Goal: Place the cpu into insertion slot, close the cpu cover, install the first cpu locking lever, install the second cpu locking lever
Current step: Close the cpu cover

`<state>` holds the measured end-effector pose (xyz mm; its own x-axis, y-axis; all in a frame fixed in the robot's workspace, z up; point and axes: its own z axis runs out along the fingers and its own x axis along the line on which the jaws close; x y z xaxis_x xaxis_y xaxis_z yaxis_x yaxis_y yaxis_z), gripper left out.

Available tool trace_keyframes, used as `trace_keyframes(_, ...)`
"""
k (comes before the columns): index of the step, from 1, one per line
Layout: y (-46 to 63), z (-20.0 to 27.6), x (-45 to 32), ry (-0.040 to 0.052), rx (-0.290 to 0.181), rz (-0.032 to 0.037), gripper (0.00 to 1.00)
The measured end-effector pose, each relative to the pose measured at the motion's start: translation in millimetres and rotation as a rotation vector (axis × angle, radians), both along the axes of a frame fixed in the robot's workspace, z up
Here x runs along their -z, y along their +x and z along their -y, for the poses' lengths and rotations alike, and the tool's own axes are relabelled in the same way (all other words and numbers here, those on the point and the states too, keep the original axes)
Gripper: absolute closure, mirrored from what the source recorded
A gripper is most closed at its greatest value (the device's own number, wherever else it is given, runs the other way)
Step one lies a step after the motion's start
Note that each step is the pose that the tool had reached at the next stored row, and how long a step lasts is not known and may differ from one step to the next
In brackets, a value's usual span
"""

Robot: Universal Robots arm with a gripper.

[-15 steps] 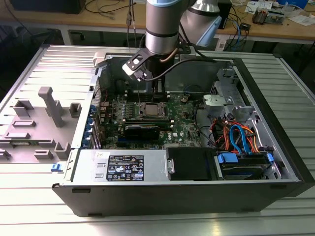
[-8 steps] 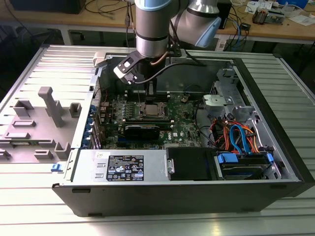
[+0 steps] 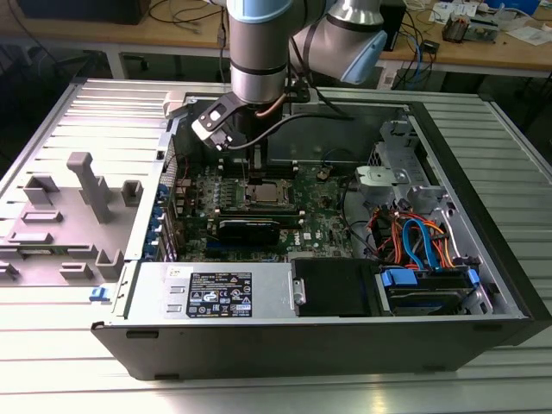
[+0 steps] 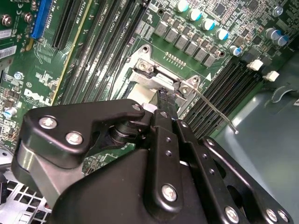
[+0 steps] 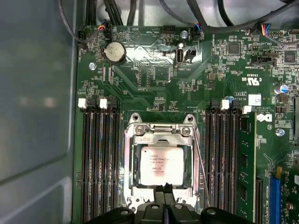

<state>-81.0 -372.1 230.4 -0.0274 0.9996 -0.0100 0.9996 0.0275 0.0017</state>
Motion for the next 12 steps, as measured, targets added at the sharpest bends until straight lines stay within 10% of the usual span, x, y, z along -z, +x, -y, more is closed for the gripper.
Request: trace_keyframes(12,-4.0,0.1,11.9,-0.0001,0.000,0.0000,0.89)
